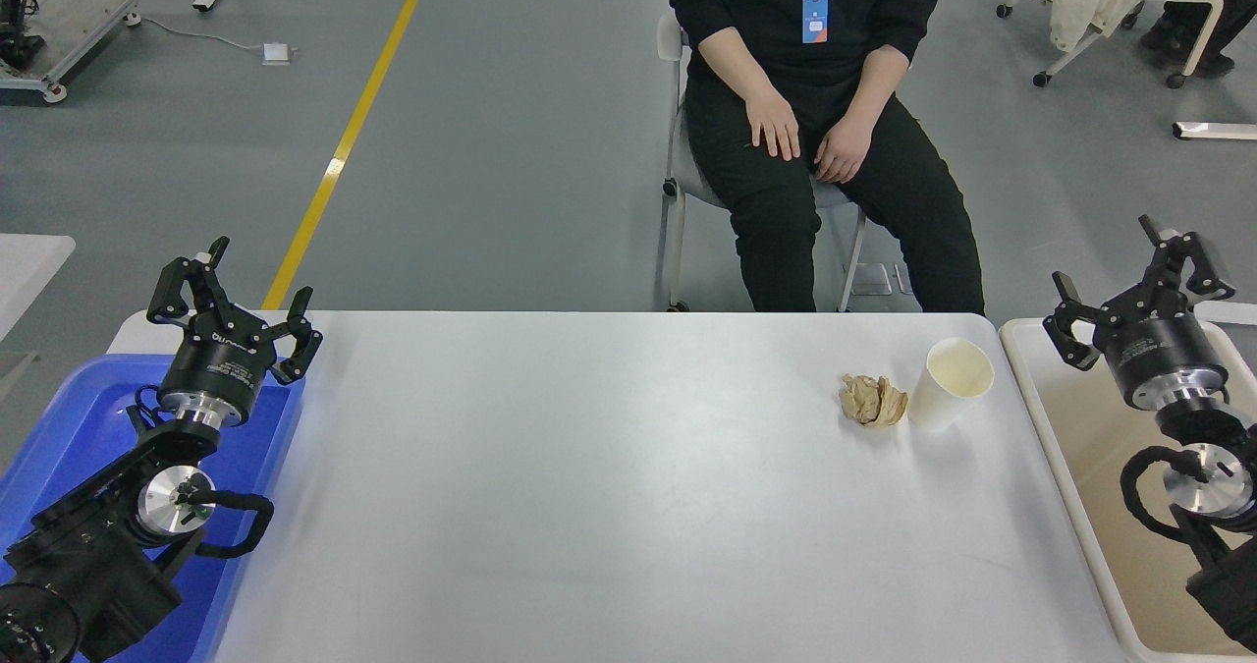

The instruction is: Clean the table surface

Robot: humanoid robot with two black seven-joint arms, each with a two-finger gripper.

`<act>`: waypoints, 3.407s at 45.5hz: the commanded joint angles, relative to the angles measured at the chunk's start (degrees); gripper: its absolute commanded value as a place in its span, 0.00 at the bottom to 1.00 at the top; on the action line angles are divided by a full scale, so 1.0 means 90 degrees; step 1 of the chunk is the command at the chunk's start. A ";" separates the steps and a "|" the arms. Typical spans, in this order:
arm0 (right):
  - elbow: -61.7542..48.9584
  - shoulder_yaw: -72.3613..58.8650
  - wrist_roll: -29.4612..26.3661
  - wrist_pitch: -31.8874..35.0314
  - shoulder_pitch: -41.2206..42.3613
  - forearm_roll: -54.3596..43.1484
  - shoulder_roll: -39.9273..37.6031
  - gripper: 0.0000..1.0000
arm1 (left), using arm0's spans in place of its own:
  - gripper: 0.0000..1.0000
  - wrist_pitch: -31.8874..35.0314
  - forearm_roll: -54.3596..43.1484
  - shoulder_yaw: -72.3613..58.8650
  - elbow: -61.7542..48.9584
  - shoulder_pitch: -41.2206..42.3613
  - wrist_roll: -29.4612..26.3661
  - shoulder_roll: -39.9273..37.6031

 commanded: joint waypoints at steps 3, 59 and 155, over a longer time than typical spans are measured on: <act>-0.0001 -0.0007 0.0000 0.0000 -0.0028 0.0000 0.0028 0.99 | 1.00 0.0000 0.0000 0.0000 0.0000 0.0000 0.0000 0.0001; -0.0020 -0.0806 0.0000 -0.0068 0.0401 0.0029 -0.0333 0.99 | 1.00 0.0000 0.0000 0.0000 0.0000 0.0000 0.0000 -0.0009; -0.0323 -0.9401 0.0420 -0.0176 0.3732 -0.3674 -0.1525 0.99 | 1.00 0.0000 0.0000 0.0000 0.0000 0.0000 0.0000 0.0001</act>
